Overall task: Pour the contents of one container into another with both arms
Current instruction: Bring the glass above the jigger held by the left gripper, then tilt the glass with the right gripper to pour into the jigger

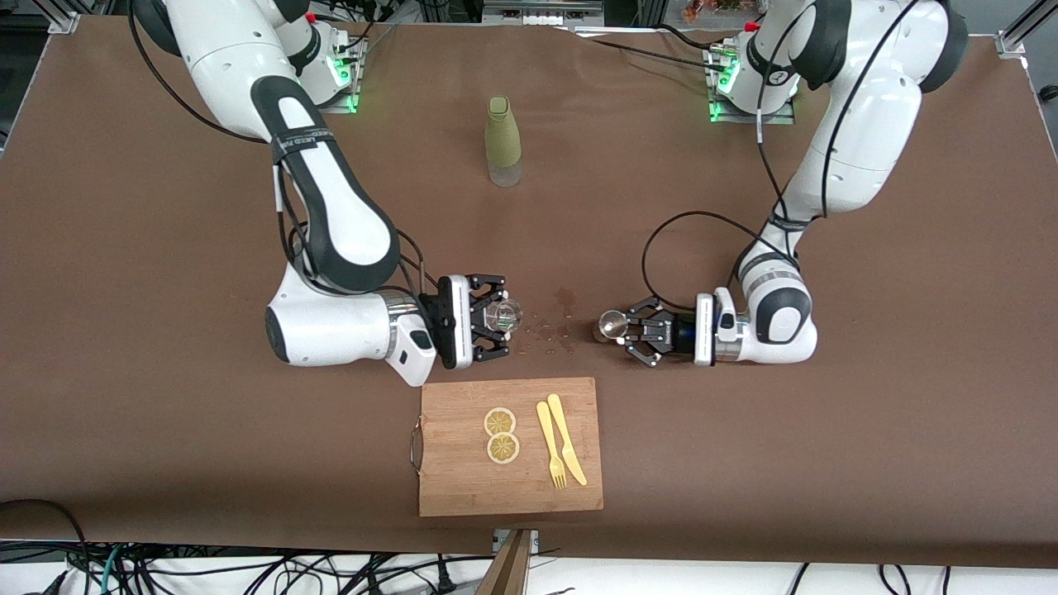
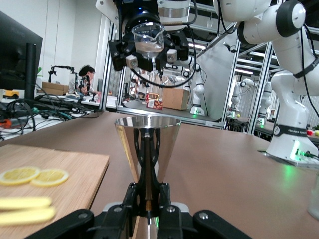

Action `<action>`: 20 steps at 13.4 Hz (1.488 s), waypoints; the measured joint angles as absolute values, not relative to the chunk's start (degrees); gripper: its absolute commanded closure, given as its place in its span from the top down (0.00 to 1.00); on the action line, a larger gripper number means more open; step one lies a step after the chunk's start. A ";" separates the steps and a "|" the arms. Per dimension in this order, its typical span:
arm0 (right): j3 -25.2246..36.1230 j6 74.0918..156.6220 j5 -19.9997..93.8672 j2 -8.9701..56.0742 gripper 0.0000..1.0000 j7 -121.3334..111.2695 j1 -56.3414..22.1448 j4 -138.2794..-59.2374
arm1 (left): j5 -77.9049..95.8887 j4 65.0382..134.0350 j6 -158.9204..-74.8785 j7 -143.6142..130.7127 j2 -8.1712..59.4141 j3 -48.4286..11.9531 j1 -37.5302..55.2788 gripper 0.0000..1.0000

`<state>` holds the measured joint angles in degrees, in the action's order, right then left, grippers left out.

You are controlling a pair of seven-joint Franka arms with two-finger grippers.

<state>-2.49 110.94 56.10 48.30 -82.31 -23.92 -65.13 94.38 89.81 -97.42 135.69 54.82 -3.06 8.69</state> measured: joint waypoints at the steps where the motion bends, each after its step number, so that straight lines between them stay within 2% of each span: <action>1: -2.49 111.77 54.65 48.29 0.00 -80.82 -24.53 -65.08 | 95.90 89.78 -97.63 135.58 54.84 -3.07 10.23 0.00; 8: -2.47 117.63 45.57 48.28 0.00 -71.65 -29.46 -64.53 | 98.22 89.71 -100.80 135.27 55.24 -3.03 14.61 0.00; 20: -2.45 117.88 36.68 48.27 0.00 -69.45 -32.15 -64.50 | 98.95 89.12 -102.36 135.13 55.53 -2.97 16.44 0.00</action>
<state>-2.45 117.88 36.68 48.27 -69.45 -32.15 -64.50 98.95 89.12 -102.36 135.13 55.53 -2.97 16.44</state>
